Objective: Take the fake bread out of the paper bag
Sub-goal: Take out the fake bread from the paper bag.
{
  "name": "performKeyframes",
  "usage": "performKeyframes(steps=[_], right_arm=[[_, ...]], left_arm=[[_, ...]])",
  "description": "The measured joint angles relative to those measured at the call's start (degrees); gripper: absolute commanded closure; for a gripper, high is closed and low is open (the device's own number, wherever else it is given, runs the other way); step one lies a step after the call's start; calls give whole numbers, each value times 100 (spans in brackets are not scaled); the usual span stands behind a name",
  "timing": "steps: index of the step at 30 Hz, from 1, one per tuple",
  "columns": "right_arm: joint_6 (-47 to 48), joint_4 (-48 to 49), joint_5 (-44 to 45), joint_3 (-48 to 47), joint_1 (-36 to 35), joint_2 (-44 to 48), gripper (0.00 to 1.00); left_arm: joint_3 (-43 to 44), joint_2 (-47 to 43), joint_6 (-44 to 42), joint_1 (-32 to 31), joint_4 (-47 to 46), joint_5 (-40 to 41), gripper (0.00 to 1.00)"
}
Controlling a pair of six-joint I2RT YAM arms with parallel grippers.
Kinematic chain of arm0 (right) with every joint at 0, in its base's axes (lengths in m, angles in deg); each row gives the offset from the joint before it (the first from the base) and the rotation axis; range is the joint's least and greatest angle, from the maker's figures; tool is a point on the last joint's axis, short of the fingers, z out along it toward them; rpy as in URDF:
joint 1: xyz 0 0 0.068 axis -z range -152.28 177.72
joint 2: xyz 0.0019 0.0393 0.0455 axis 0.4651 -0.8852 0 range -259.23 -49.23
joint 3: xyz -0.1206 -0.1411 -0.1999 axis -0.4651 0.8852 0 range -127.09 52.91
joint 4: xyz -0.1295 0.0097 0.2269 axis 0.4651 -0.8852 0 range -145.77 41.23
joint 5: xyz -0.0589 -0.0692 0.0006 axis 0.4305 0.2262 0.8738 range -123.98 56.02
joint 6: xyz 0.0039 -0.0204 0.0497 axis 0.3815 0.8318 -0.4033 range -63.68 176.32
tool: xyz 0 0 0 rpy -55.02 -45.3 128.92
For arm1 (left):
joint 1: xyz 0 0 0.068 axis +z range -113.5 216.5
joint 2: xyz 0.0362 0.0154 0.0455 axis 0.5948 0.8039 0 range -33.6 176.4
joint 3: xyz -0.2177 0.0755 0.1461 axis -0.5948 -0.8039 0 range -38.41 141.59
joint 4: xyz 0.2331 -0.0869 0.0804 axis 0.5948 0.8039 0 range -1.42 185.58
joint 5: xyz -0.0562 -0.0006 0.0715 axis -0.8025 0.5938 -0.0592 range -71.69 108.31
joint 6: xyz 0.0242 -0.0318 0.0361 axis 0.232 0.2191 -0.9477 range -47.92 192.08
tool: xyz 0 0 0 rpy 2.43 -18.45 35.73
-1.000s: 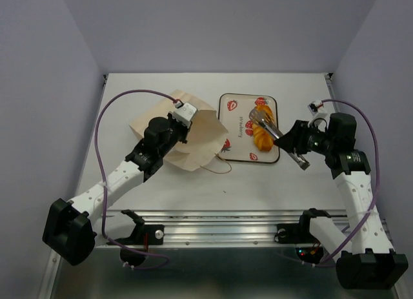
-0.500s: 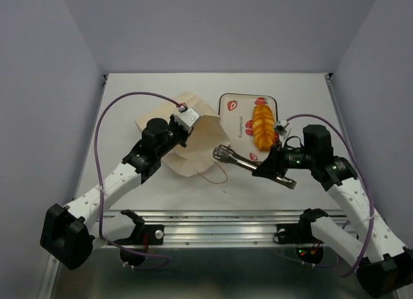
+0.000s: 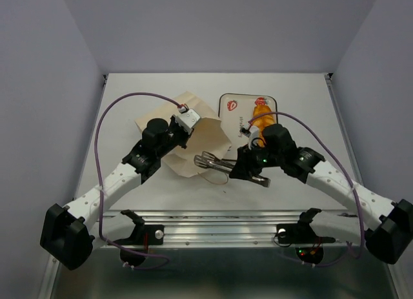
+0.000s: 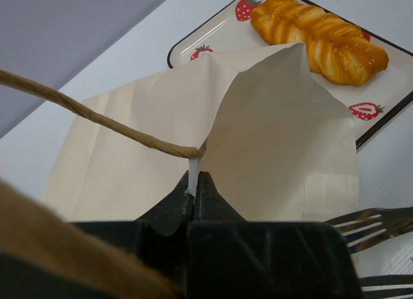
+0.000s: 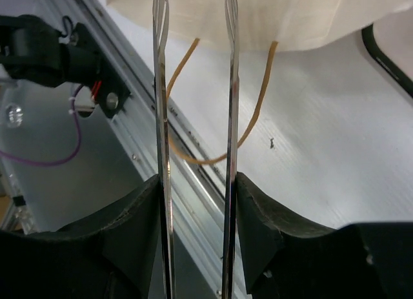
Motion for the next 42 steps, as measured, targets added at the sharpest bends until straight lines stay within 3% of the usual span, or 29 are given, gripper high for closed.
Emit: performKeyframes(steps=[8, 20, 42], right_arm=[[-570, 686, 1812, -649, -992, -1309, 45], [-1829, 1910, 3560, -1080, -1331, -2378, 37], [-3790, 3475, 4404, -782, -1388, -3257, 38]], left_arm=[[0, 0, 20, 0, -9, 9, 100], [0, 50, 227, 0, -92, 59, 100], [0, 299, 610, 0, -345, 122, 100]])
